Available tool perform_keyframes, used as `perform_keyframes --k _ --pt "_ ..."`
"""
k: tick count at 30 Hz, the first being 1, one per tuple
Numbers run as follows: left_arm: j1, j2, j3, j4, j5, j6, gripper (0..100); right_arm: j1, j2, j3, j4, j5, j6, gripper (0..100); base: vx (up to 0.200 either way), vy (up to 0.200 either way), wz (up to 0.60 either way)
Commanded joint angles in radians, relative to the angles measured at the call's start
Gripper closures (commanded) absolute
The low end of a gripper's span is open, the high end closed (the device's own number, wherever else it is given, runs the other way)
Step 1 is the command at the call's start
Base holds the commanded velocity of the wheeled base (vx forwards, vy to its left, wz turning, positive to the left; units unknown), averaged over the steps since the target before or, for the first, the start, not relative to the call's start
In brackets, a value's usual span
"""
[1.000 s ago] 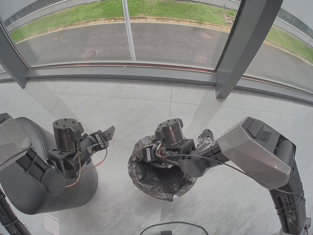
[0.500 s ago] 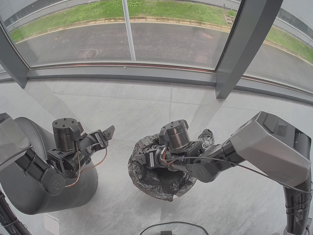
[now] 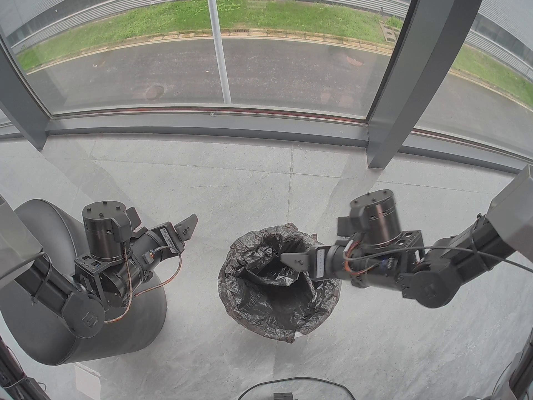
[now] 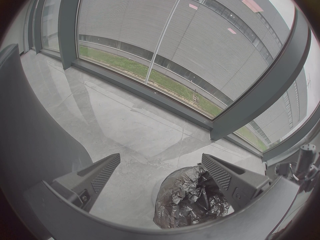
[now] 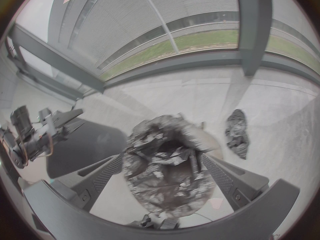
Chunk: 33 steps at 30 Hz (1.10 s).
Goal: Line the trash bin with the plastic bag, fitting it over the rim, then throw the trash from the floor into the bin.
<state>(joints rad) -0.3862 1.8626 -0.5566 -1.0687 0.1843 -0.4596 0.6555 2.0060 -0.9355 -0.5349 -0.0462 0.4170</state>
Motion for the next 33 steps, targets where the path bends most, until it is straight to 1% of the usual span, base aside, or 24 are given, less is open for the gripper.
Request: perform_keyframes --k 1,2,3,5,8,13,14,15,18,21,23,27,29,33 --pt "-0.005 -0.033 0.017 -0.004 -0.026 0.001 0 -0.198 -0.03 0.135 -0.109 0.002 -0.038 0 0.0 0.0 0.0" --pt "-0.005 -0.033 0.017 -0.004 -0.026 0.001 0 -0.209 -0.027 0.136 -0.12 0.006 -0.047 0 0.0 0.0 0.0" --pt "-0.005 -0.033 0.017 -0.005 -0.026 0.002 0 -0.252 -0.003 0.142 -0.166 0.014 -0.101 0 0.0 0.0 0.0" --pt "-0.005 -0.031 0.018 -0.005 -0.026 0.002 0 -0.297 0.076 0.124 -0.235 0.019 -0.167 0 0.0 0.0 0.0" --pt "-0.005 -0.026 0.02 -0.005 -0.026 0.009 0 -0.332 0.194 0.037 -0.289 0.011 -0.219 0 0.0 0.0 0.0" --pt "0.0 -0.025 0.023 -0.005 -0.028 0.013 0 -0.349 0.289 -0.106 -0.278 0.009 -0.227 0 0.0 0.0 0.0" --pt "0.0 -0.025 0.023 -0.005 -0.028 0.013 0 -0.349 0.293 -0.111 -0.275 0.009 -0.227 0 0.0 0.0 0.0" --pt "-0.002 -0.022 0.024 -0.005 -0.028 0.013 0 -0.358 0.336 -0.18 -0.229 0.006 -0.224 0 0.0 0.0 0.0" --pt "0.0 -0.003 0.023 -0.005 -0.028 0.013 0 -0.379 0.39 -0.296 -0.096 -0.003 -0.222 0 0.0 0.0 0.0" --pt "0.001 0.007 0.021 -0.007 -0.028 0.015 0 -0.412 0.444 -0.413 -0.013 -0.004 -0.221 0 0.0 0.0 0.0" --pt "0.001 0.018 0.021 -0.007 -0.026 0.015 0 -0.436 0.493 -0.536 0.087 -0.004 -0.221 0 0.0 0.0 0.0" --pt "0.001 0.03 0.021 -0.008 -0.028 0.016 0 -0.442 0.559 -0.717 0.277 0.0 -0.219 0 0.0 0.0 0.0" --pt "0.003 0.035 0.02 -0.008 -0.028 0.016 0 -0.442 0.58 -0.755 0.302 0.005 -0.219 0 0.0 0.0 0.0" --pt "0.004 0.053 0.015 -0.01 -0.029 0.015 0 -0.442 0.683 -0.953 0.432 0.005 -0.221 0 0.0 0.0 0.0"
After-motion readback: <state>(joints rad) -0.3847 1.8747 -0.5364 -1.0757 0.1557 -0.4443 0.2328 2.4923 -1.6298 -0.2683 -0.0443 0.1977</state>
